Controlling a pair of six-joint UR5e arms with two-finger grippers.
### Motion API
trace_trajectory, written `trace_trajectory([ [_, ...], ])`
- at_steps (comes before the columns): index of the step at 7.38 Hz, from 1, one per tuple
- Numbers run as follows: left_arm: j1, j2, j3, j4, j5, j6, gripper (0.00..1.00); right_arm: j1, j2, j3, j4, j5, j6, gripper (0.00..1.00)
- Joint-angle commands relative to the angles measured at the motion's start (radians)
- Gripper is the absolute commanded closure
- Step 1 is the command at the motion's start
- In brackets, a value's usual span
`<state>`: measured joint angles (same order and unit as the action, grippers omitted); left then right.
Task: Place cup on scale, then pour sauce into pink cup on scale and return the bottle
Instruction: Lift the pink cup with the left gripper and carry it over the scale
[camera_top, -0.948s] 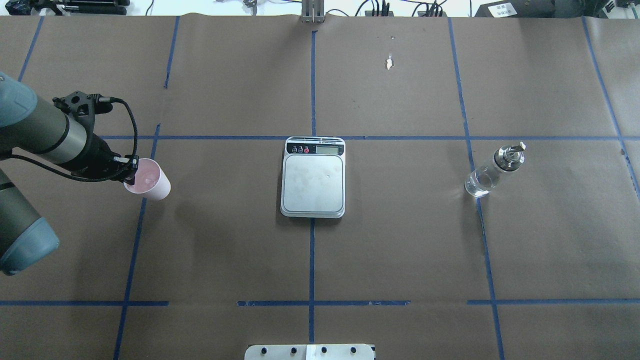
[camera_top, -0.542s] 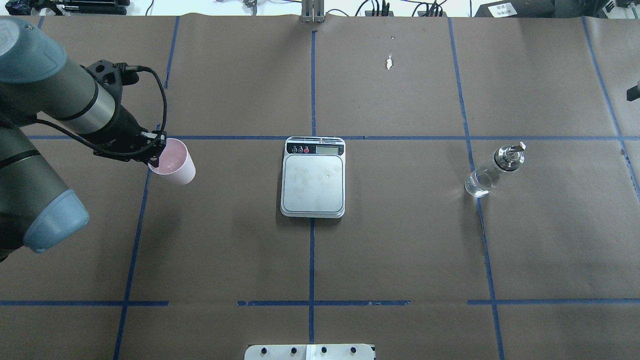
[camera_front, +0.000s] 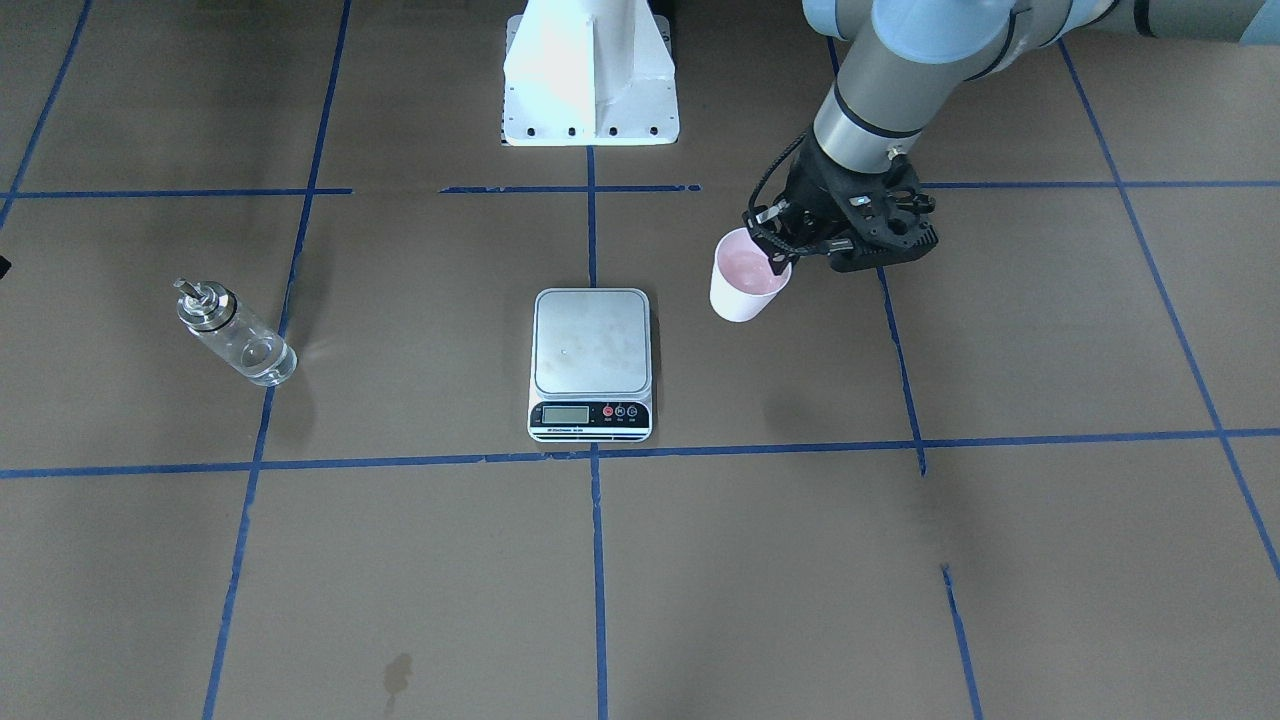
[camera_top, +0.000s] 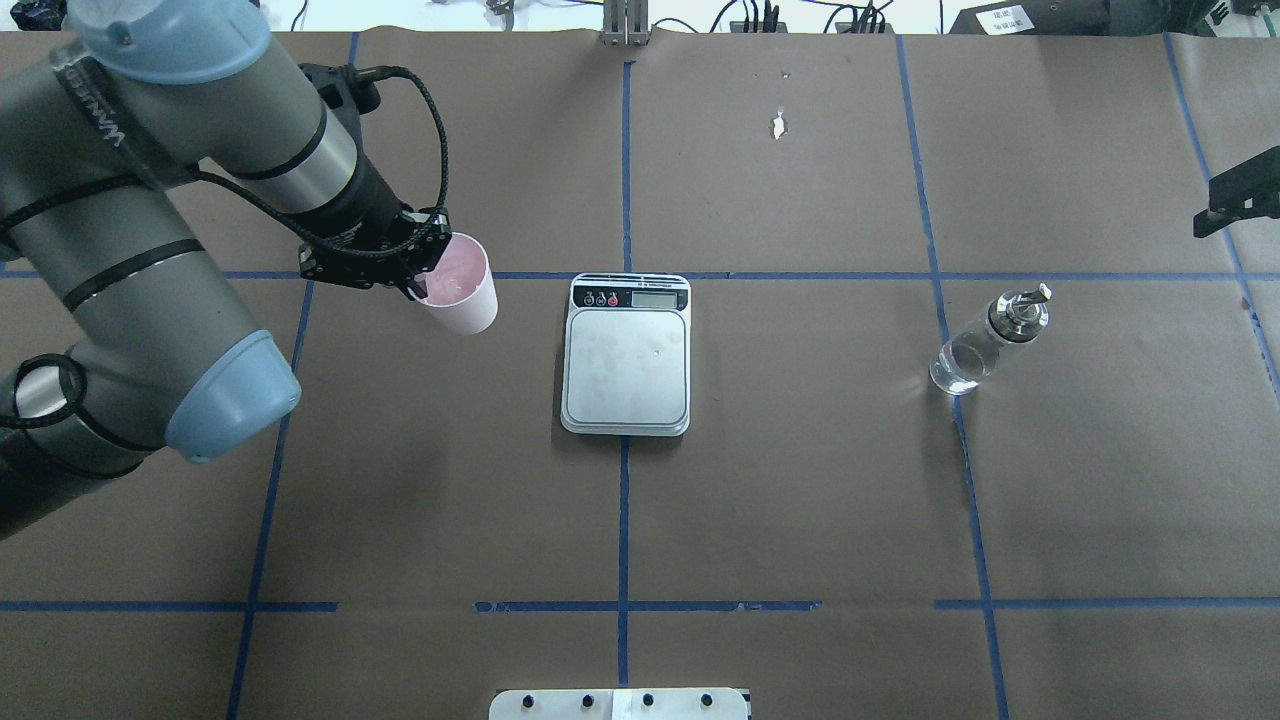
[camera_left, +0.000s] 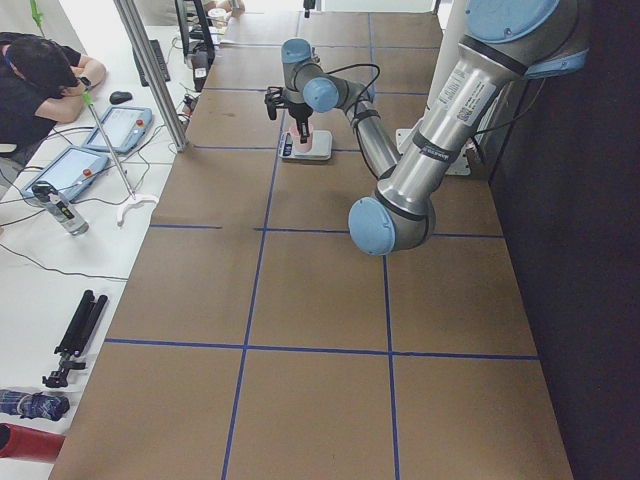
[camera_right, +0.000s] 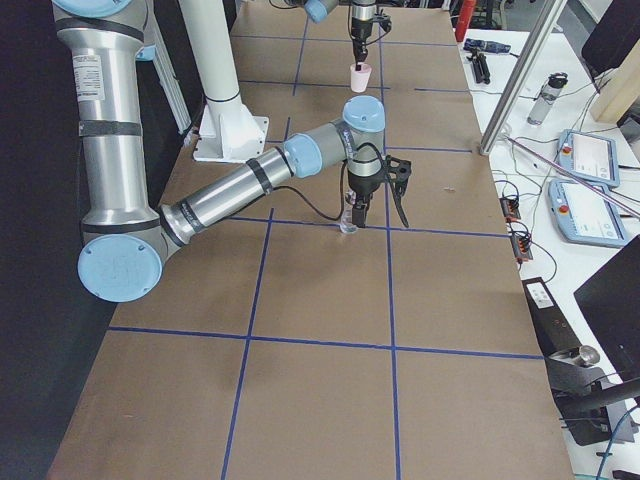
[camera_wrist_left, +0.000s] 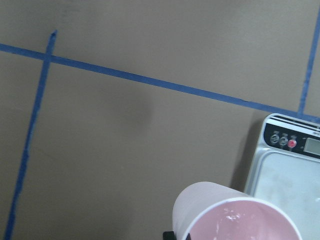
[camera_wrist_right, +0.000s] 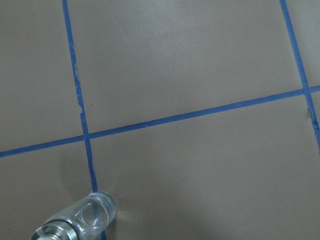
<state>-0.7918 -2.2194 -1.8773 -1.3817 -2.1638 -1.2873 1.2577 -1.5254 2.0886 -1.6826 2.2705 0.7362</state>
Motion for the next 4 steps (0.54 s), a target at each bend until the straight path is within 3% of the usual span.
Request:
trace_trajectory([
  [1, 0.023, -0.115, 0.114, -0.008, -0.001, -0.076, 1.0, -0.03, -0.007, 0.083, -0.002, -0.008, 0.02, 0.0],
  [4, 0.08, -0.201, 0.239, -0.086, 0.007, -0.162, 1.0, -0.079, -0.009, 0.182, -0.003, -0.011, 0.068, 0.0],
])
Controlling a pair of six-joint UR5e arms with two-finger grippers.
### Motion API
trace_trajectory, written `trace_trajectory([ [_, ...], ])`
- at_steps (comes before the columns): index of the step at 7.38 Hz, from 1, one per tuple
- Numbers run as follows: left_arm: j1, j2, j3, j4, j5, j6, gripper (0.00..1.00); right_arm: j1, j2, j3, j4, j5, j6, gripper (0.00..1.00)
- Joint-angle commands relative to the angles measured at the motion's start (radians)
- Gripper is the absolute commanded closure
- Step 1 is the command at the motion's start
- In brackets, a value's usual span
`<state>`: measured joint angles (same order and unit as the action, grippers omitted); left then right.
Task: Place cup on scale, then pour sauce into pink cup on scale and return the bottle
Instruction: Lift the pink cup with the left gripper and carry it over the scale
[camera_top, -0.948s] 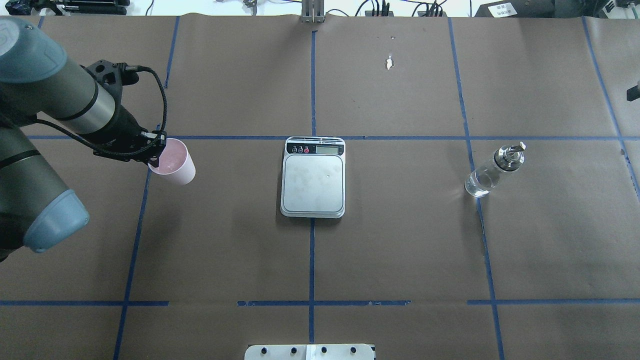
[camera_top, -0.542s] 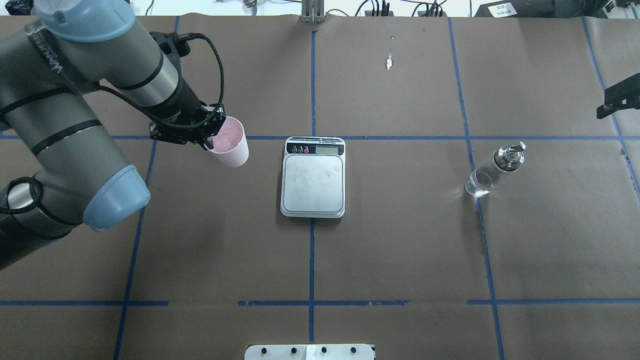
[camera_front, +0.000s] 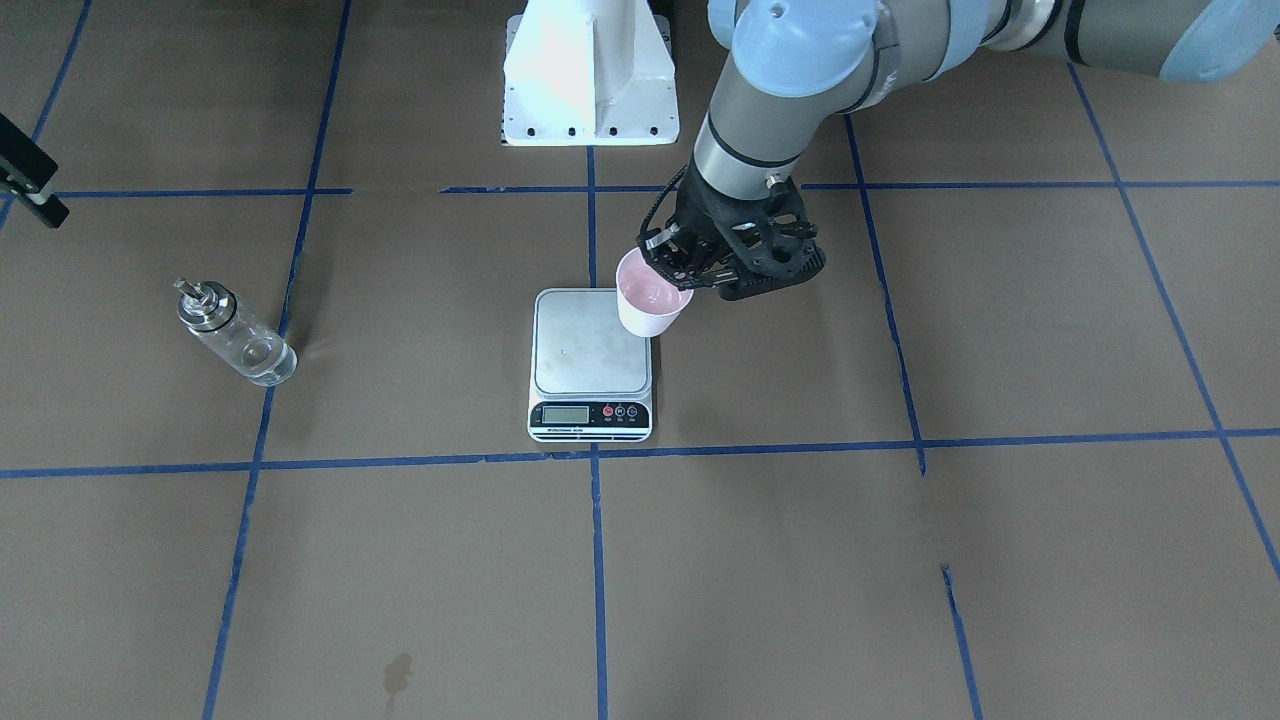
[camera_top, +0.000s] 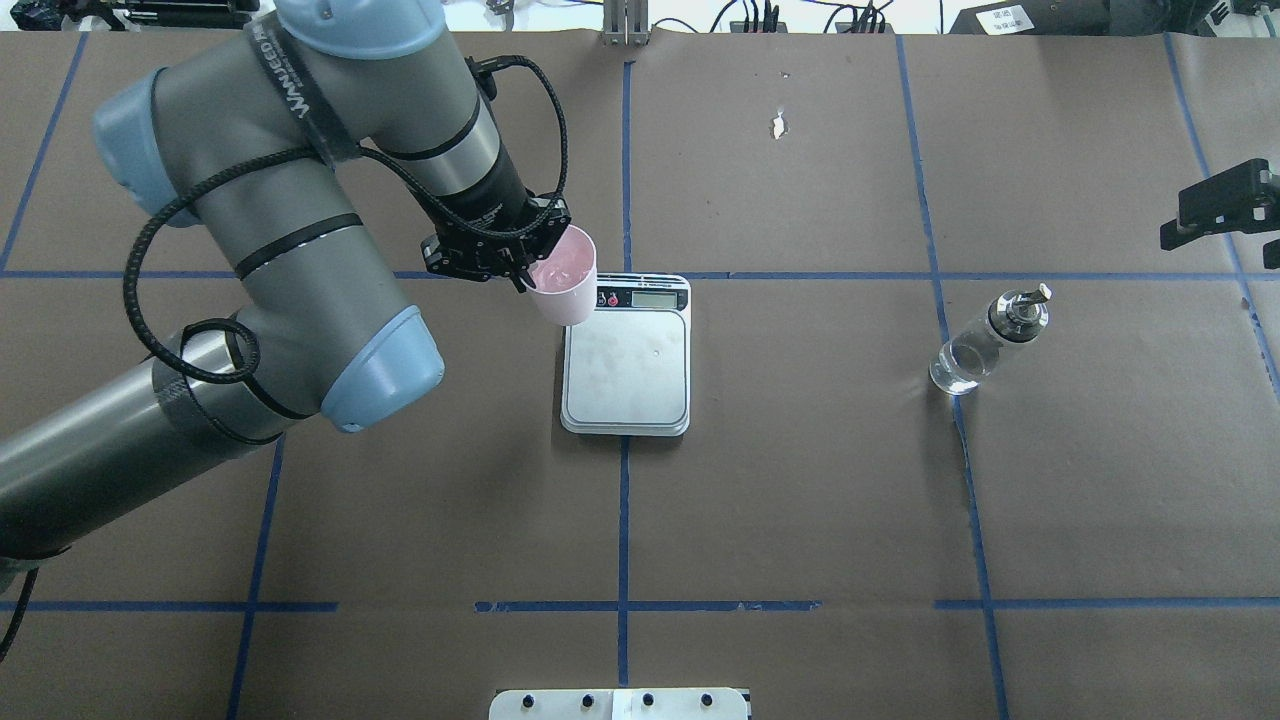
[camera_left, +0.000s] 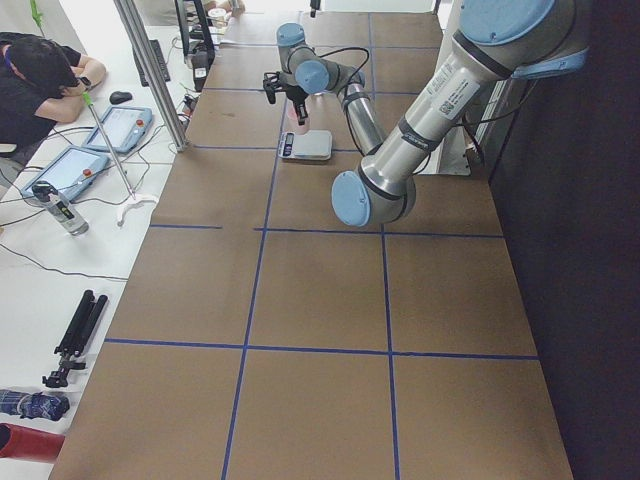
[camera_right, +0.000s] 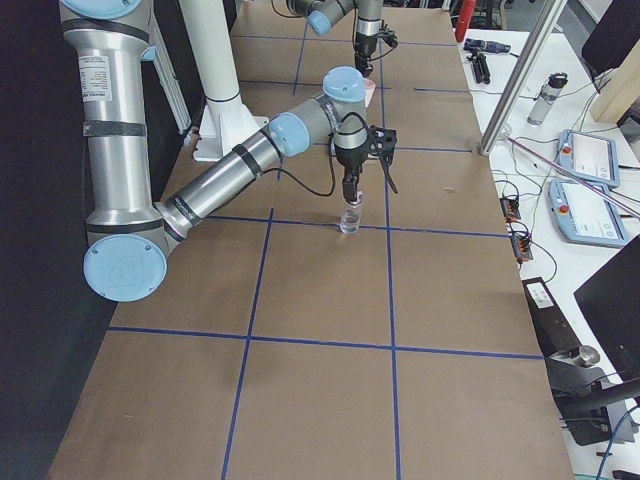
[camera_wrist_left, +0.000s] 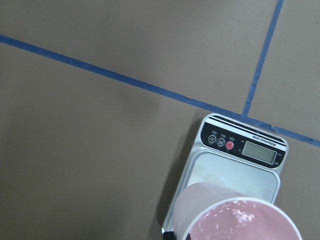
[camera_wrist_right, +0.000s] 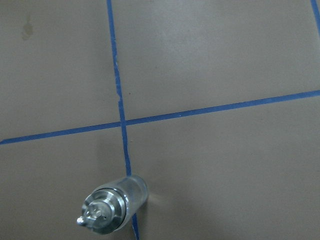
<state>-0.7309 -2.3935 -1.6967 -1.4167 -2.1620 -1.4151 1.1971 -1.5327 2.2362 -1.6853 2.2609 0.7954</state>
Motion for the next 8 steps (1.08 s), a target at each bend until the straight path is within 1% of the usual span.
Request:
trace_trajectory([
  [1, 0.043, -0.027, 0.095, -0.101, 0.01, -0.063, 1.0, -0.037, -0.001, 0.043, -0.008, -0.029, 0.019, 0.0],
  [2, 0.051, -0.026, 0.098, -0.107, 0.017, -0.065, 1.0, -0.046, 0.002, 0.052, -0.02, -0.03, 0.021, 0.0],
  [3, 0.077, -0.027, 0.101, -0.108, 0.058, -0.065, 1.0, -0.06, 0.0, 0.071, -0.028, -0.032, 0.034, 0.0],
  [4, 0.093, -0.027, 0.114, -0.126, 0.066, -0.068, 1.0, -0.068, 0.0, 0.083, -0.028, -0.032, 0.036, 0.0],
  [5, 0.097, -0.05, 0.171, -0.16, 0.077, -0.083, 1.0, -0.074, 0.0, 0.089, -0.028, -0.032, 0.051, 0.0],
  [6, 0.099, -0.061, 0.214, -0.206, 0.108, -0.085, 1.0, -0.082, 0.002, 0.092, -0.028, -0.032, 0.059, 0.0],
  [8, 0.113, -0.053, 0.212, -0.206, 0.109, -0.085, 1.0, -0.082, 0.003, 0.094, -0.028, -0.031, 0.061, 0.0],
])
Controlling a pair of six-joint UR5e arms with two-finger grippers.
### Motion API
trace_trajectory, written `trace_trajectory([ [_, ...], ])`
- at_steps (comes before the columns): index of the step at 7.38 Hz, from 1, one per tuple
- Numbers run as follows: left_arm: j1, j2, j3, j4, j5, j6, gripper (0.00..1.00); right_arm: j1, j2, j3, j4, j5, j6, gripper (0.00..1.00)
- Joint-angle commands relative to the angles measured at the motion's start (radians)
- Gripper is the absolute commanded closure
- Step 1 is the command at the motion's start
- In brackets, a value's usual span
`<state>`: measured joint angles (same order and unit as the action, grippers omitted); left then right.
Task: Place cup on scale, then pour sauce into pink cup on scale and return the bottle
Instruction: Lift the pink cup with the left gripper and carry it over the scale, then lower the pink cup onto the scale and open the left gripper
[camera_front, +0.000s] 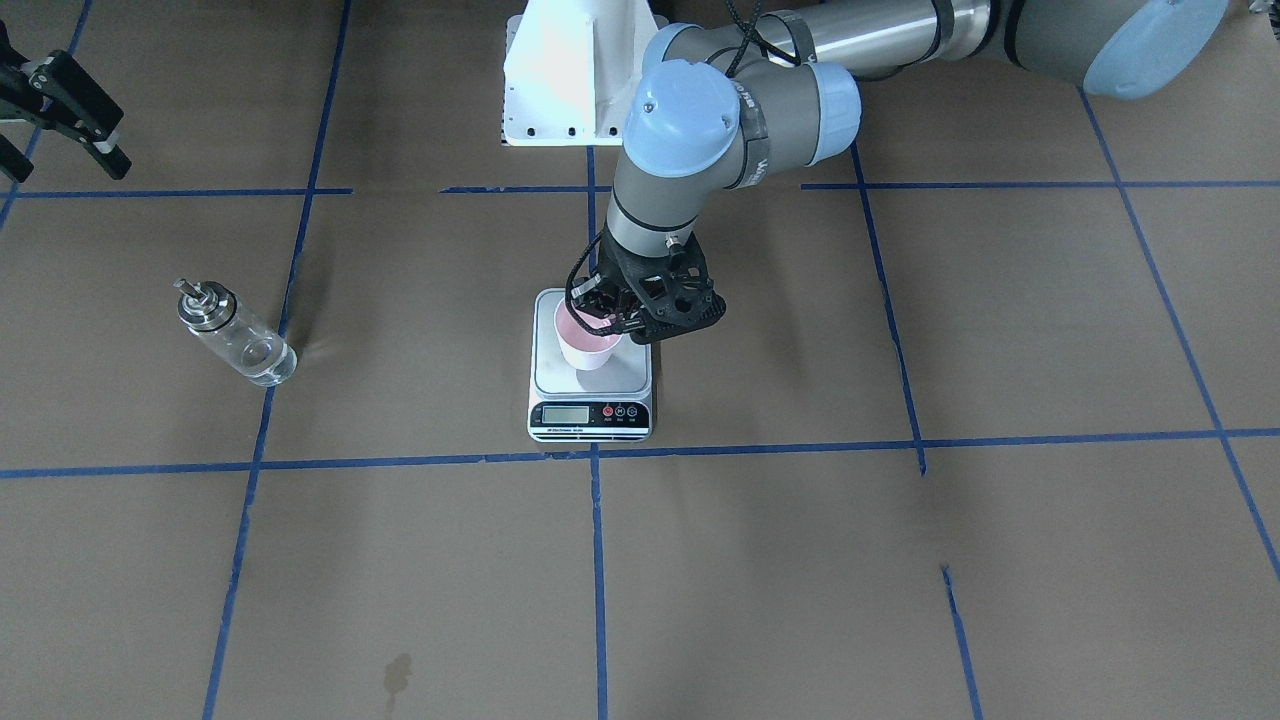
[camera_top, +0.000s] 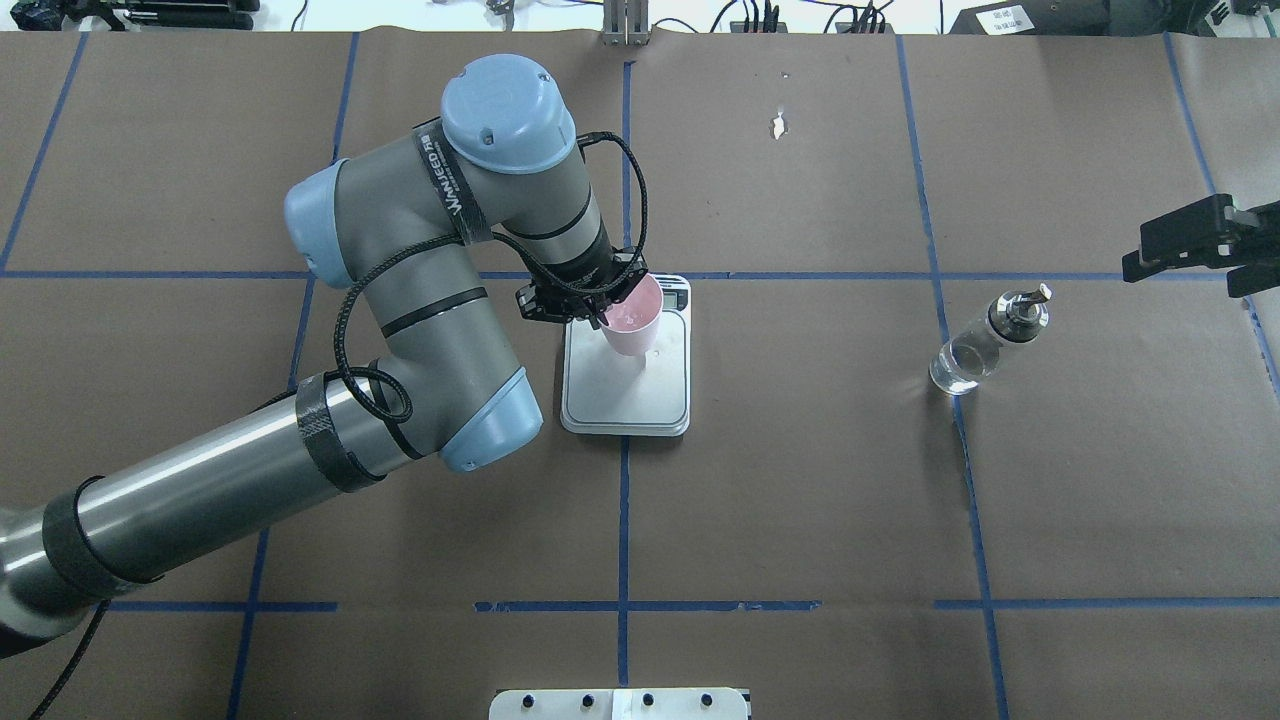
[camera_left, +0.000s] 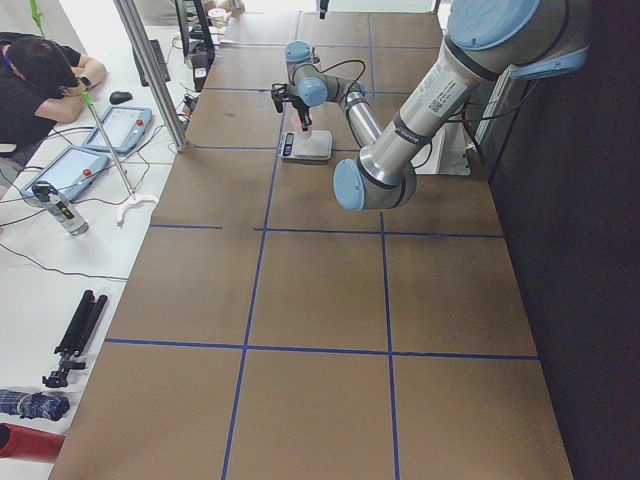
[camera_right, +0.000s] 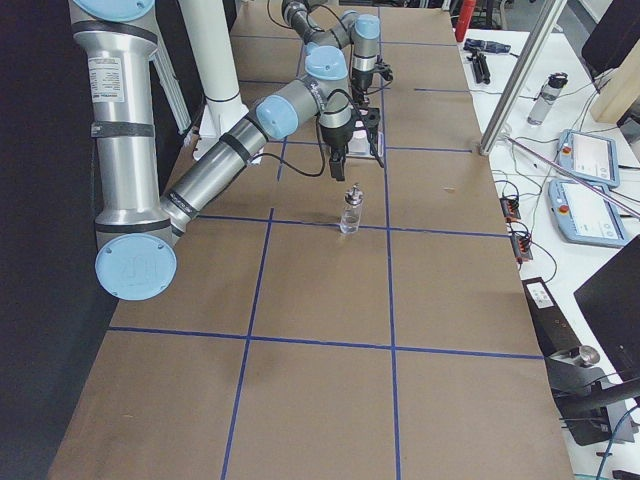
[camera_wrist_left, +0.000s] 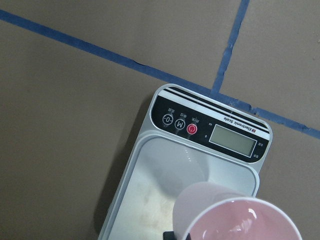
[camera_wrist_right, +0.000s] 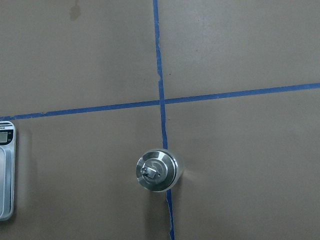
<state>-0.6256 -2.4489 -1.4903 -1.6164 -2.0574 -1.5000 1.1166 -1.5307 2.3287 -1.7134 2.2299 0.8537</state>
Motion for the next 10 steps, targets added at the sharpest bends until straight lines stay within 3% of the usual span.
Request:
trace_trajectory([
  [1, 0.007, -0.002, -0.001, -0.004, 0.005, -0.003, 1.0, -0.001, 0.003, 0.001, 0.0, 0.001, 0.007, 0.0],
  [7, 0.027, 0.028, -0.019, -0.008, 0.005, 0.0, 1.0, -0.003, 0.003, 0.004, -0.002, 0.002, 0.008, 0.0],
  [8, 0.026, 0.028, -0.027, -0.008, 0.006, 0.001, 0.16, -0.003, 0.003, 0.004, -0.002, 0.002, 0.008, 0.0],
  [9, 0.026, 0.037, -0.045, -0.002, 0.008, 0.003, 0.0, -0.003, 0.001, 0.004, -0.002, 0.002, 0.008, 0.0],
  [10, 0.026, 0.065, -0.085, -0.002, 0.01, 0.003, 0.0, -0.003, 0.001, 0.004, -0.002, 0.002, 0.008, 0.0],
])
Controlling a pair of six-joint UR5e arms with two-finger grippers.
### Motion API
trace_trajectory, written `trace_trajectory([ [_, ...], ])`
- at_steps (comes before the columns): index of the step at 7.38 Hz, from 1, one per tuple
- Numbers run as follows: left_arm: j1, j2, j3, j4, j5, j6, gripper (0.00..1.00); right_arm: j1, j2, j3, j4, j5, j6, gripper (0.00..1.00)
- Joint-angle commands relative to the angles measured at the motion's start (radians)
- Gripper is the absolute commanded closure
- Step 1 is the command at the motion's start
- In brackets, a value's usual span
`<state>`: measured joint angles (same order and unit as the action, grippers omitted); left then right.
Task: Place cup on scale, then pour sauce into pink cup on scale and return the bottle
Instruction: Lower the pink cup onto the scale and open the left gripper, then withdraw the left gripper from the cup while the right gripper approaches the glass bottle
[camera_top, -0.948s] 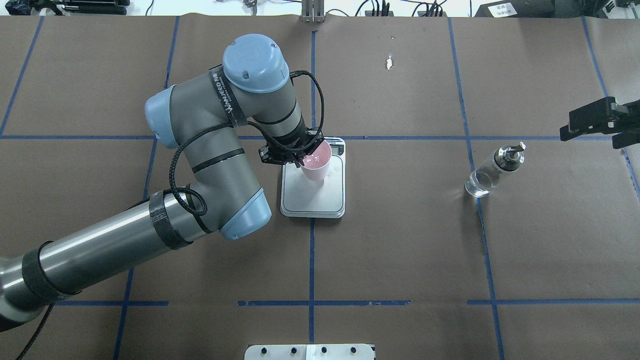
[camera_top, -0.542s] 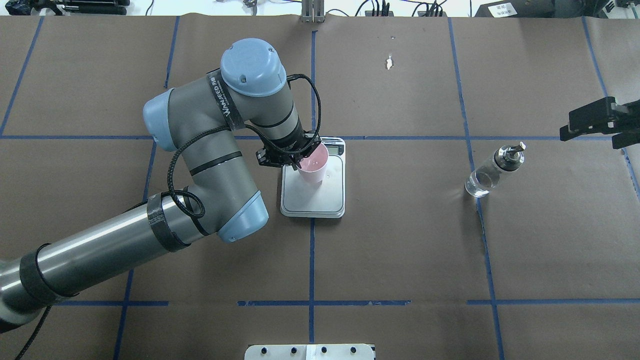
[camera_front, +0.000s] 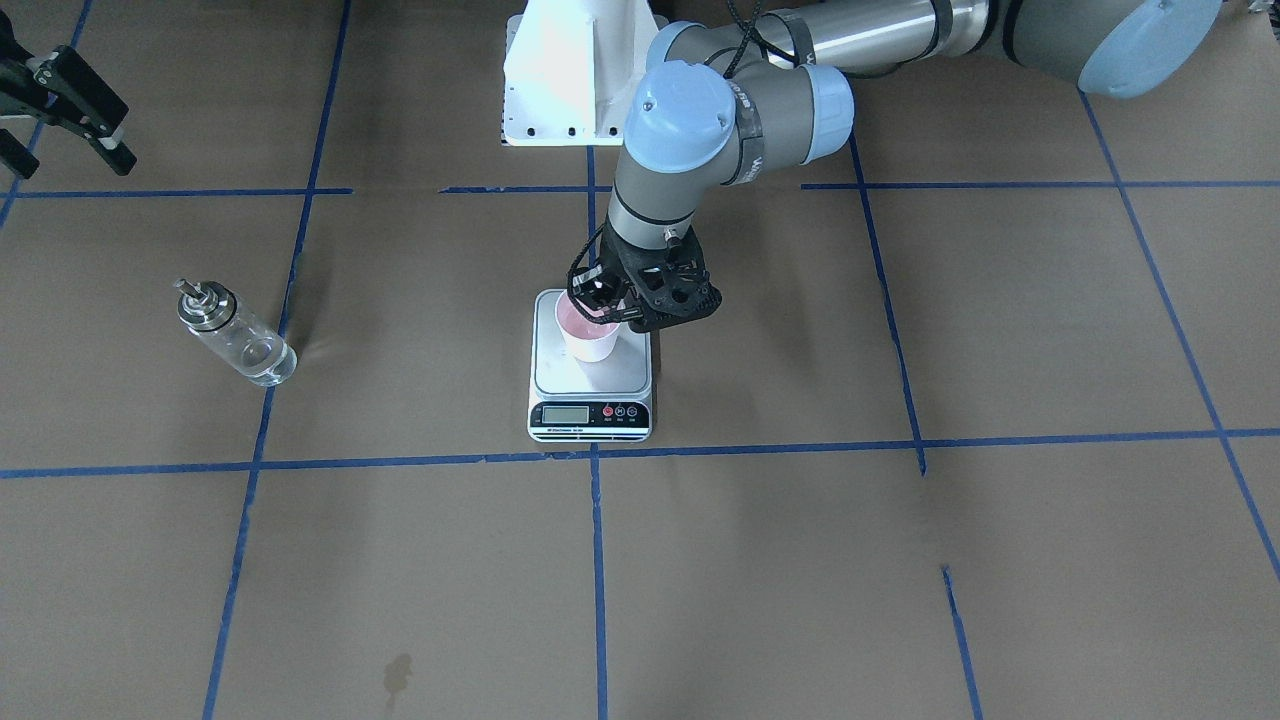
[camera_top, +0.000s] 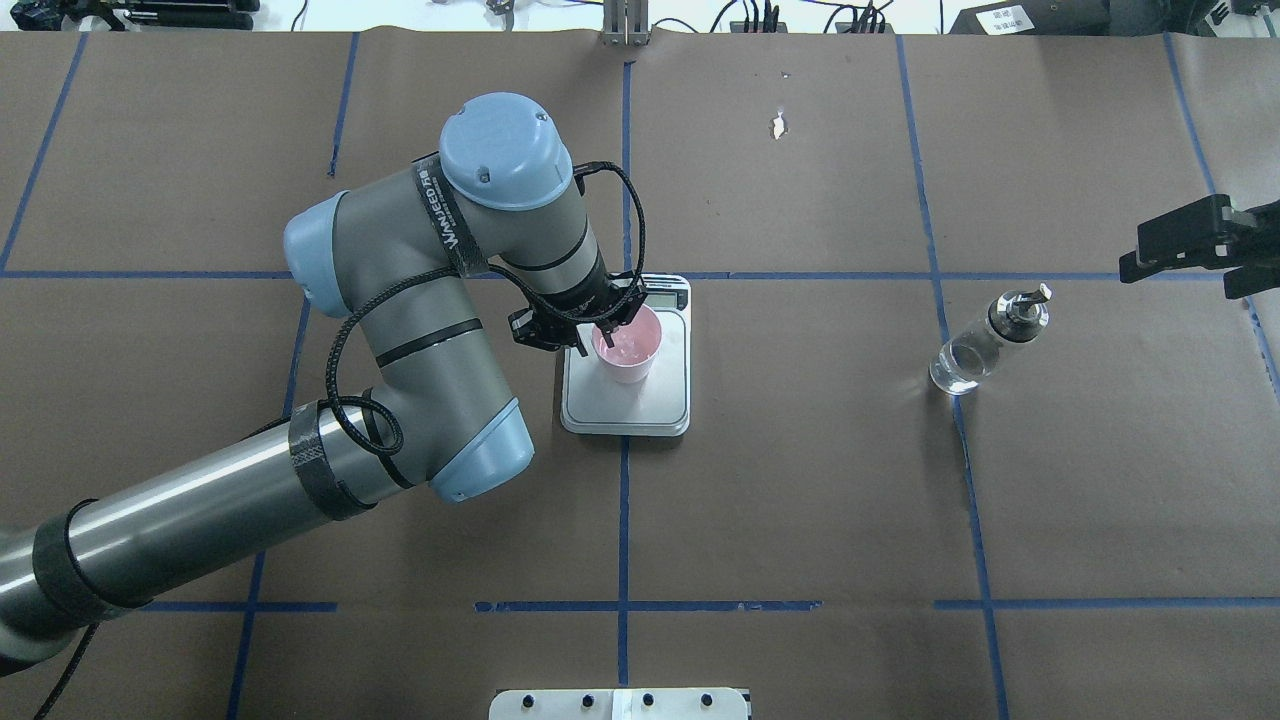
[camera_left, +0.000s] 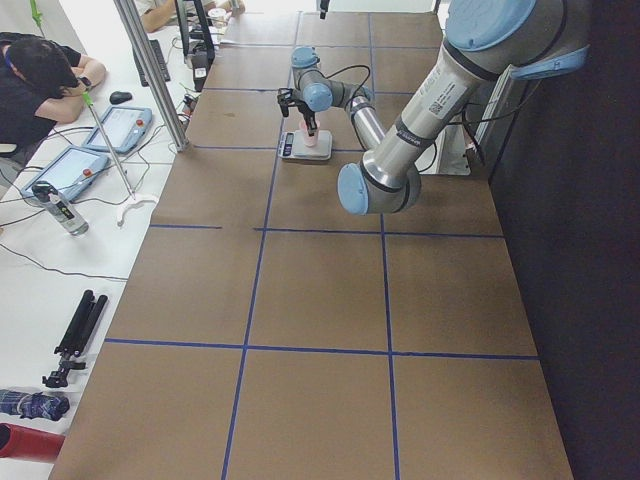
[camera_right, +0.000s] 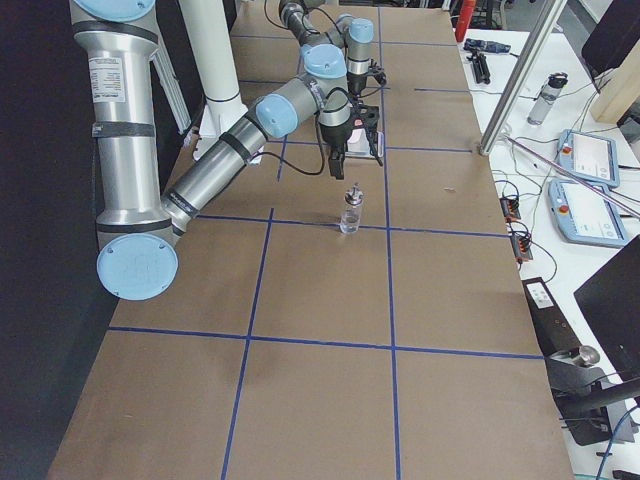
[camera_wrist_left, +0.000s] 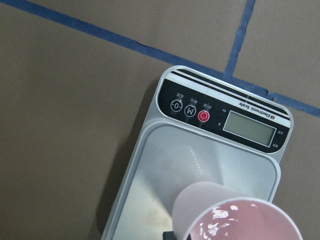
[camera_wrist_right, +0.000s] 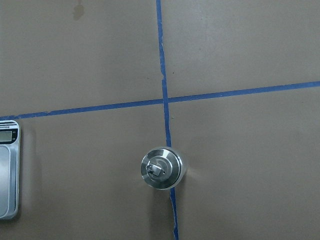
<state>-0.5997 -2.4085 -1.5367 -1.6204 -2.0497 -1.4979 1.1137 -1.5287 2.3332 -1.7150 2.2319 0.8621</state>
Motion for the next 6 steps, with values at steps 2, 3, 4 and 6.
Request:
trace_trajectory([
  [2, -0.002, 0.072, -0.144, 0.026, -0.001, 0.007, 0.0, 0.0, 0.008, 0.008, -0.002, 0.021, 0.014, 0.0],
  [3, -0.005, 0.104, -0.222, 0.066, -0.003, 0.063, 0.0, -0.017, 0.066, 0.0, -0.052, 0.058, 0.122, 0.0],
  [4, -0.012, 0.127, -0.293, 0.133, 0.0, 0.138, 0.0, -0.027, 0.082, 0.026, -0.087, 0.048, 0.136, 0.0],
  [6, -0.046, 0.153, -0.33, 0.142, 0.002, 0.156, 0.0, -0.145, 0.041, 0.09, -0.089, -0.138, 0.188, 0.0],
])
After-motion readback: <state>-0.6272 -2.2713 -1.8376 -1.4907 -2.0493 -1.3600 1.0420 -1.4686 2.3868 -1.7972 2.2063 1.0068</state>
